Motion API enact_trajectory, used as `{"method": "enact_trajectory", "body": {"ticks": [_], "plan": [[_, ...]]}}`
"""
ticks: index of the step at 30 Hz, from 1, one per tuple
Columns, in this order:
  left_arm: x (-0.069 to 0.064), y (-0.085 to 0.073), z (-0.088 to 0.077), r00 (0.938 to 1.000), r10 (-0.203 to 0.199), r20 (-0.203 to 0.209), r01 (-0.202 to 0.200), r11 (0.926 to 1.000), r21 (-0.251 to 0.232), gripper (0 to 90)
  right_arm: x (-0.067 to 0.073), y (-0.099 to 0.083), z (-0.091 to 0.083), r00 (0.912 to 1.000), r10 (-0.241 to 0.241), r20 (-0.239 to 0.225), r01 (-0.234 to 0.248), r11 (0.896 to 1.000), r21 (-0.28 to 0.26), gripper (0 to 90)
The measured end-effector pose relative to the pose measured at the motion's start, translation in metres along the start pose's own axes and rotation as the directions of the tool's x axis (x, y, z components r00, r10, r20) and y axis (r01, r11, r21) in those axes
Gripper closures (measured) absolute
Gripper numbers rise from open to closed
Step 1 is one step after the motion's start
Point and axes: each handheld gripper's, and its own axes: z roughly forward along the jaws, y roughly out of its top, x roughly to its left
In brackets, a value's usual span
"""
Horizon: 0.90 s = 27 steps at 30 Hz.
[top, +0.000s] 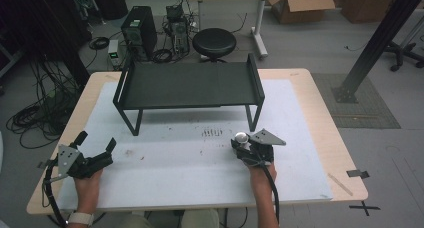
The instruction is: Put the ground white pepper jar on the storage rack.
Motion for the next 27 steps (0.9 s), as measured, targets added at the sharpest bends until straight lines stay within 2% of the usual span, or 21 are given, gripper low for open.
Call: {"method": "enact_trajectory", "body": {"ticks": [16,27], "plan": [[0.000,0.000,0.000,1.0000,0.001,0.000,-0.001,1.0000,0.002,0.3,0.001,0.010,-0.008,0.9999,0.003,-0.010,-0.003,1.000,-0.031,48.6],[0.000,0.000,0.000,1.0000,0.003,0.001,-0.003,1.0000,0.004,0.2,0.000,0.028,-0.019,0.9998,-0.005,-0.021,0.004,0.998,-0.057,48.6]]}}
